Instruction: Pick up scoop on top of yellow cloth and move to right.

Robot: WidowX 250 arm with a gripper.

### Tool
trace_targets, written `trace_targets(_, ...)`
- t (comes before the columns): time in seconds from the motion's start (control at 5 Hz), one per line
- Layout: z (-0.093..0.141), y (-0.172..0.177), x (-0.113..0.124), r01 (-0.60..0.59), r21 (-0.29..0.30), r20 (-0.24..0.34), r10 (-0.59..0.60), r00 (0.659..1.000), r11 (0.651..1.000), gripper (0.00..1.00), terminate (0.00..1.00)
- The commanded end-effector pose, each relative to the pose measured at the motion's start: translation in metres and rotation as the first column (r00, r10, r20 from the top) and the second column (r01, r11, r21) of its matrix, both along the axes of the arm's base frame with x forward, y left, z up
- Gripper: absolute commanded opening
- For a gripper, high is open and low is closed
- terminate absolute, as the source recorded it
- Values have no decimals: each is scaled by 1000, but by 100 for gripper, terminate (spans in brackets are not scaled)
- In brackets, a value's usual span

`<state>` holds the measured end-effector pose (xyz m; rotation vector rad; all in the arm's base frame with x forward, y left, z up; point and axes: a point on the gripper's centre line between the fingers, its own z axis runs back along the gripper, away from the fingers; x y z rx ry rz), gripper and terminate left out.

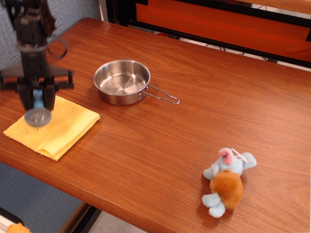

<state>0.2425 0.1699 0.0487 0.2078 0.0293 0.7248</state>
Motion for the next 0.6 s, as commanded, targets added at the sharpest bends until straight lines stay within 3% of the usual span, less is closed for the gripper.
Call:
trace_targets(0.0,79,-28,16,16,177,95,-34,995,984,0,0)
trace_targets(0.2,98,-75,28,129,177,161,-159,974,976,0,0)
trace_targets(0.4,104,-122,39,258,105,229,-276,934,960,0,0)
